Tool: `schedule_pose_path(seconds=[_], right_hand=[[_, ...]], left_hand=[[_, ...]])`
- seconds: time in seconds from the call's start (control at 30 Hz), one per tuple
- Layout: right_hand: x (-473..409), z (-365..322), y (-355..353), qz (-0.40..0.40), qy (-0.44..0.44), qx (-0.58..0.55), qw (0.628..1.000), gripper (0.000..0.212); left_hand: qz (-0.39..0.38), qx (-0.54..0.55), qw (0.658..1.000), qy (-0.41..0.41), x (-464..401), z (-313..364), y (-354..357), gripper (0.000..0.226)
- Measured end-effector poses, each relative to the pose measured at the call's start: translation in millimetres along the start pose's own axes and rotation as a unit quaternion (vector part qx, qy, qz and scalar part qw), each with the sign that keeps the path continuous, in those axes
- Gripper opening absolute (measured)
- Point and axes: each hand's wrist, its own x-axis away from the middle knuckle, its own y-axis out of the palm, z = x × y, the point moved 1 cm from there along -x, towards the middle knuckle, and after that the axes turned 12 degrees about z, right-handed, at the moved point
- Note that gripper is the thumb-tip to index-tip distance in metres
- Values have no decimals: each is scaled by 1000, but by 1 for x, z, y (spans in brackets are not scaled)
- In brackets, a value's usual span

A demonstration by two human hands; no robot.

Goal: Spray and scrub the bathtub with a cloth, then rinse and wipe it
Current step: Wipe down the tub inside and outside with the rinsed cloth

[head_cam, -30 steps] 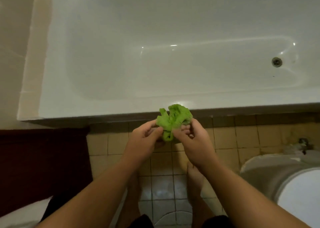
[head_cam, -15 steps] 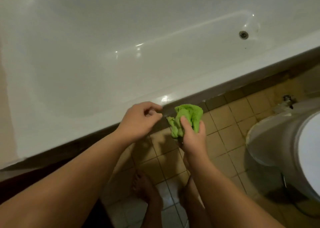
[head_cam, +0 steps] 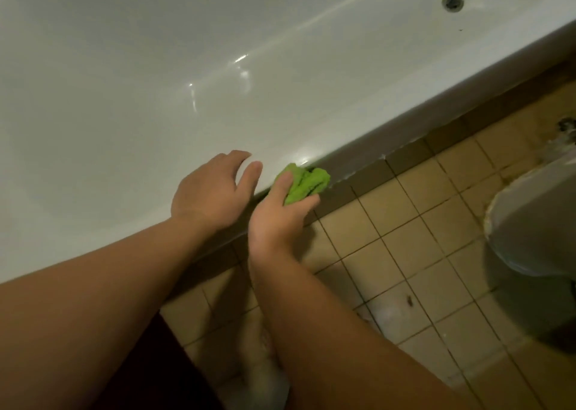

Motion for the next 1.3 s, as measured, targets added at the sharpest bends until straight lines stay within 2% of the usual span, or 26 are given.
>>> schedule_pose_path(seconds=[0.1,0.23,0.37,0.47,0.63,0.7,0.8,0.9,1.03,1.1,1.2,1.3], right_hand=[[-8,-1,-8,-28,1,12,1000,55],[-31,-24,-9,19,9,-53,998,35],[-6,-8,-4,-7,-21,-3,1000,48],[3,11,-3,-44,-19,18,999,48],[-26,-12,-1,12,15,-99,995,38],[-17,-11,1,18,7,-90,996,34],[11,16,3,-11,-7,-24,1000,41],[10,31,4,-56,41,-33,997,48],[-46,9,9,35,76,-130,988,56],[-49,3,11,55,55,-108,991,58],[-23,30,10,0,28,-34,999,57],[-16,59,4,-93,55,-16,994,55]], left_hand=[[-6,19,1000,-11,-7,-6,-1,59],[-7,50,999,-6,-13,-9,-2,52],[-8,65,998,-4,-15,-8,-1,53],[4,75,997,-5,-15,-7,-2,46],[8,85,996,-16,-17,-12,-1,37],[7,82,996,-15,-17,-10,-1,37],[15,77,997,-19,-17,-8,0,38],[23,80,996,-20,-17,-9,1,37],[33,75,997,3,-16,-7,1,39],[31,57,998,27,-17,-6,2,41],[22,42,997,58,-19,-6,5,50],[27,37,996,83,-21,-4,6,61]])
